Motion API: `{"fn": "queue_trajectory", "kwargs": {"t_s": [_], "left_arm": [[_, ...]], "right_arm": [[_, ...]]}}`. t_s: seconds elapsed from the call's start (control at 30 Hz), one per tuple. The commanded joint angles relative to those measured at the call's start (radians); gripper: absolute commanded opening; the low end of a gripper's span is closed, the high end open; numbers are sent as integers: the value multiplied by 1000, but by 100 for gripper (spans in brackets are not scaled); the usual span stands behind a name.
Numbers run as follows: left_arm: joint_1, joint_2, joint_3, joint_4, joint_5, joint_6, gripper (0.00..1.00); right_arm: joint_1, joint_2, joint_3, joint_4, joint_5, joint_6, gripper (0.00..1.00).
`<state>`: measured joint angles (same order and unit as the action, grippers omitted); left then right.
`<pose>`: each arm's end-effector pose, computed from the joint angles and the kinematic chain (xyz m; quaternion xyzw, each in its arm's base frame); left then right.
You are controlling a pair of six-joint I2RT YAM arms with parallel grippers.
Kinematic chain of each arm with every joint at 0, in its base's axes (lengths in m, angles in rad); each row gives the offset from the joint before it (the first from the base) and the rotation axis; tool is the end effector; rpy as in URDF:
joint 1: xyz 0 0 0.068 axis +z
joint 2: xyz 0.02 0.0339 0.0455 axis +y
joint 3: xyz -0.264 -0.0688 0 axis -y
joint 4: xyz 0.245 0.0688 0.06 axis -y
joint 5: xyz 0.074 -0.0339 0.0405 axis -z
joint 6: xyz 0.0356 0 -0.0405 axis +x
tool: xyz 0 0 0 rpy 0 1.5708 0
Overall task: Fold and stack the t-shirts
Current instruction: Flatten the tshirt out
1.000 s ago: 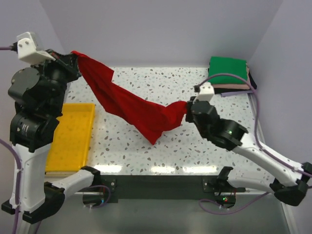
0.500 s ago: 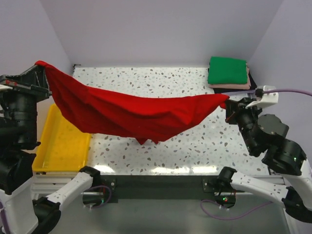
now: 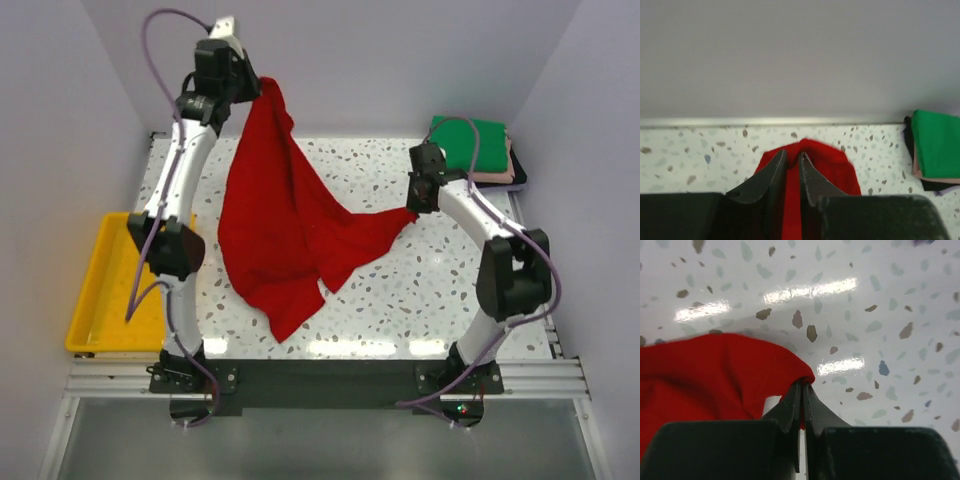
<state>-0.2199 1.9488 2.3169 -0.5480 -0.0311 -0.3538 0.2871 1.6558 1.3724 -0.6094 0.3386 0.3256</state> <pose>0.4221 -0.0932 0.4834 -0.0613 0.7653 -0.1698 0.6179 0.3504 0.0911 0.2819 0.0739 0.9284 -0.0527 0.3604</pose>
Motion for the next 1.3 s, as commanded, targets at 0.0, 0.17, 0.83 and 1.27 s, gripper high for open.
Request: {"fn": "queue_trajectory", "kwargs": {"t_s": [0.0,0.17,0.83,1.27], "left_arm": [[53,199,160,-162,183,-68,21],[76,-8,-369,116,208,-157,68],[-28,-956,-1720,155,-93,-549,60],[-98,-935,-1875,203,-122,-645,54]], "right_arm": [[-81,74,-12,22,-298,53,0],[-91,68,-163,103,-306,61,0],[360,-341,-426,221,-110,127,47],[661,-4,-302,307,-40,121,42]]}}
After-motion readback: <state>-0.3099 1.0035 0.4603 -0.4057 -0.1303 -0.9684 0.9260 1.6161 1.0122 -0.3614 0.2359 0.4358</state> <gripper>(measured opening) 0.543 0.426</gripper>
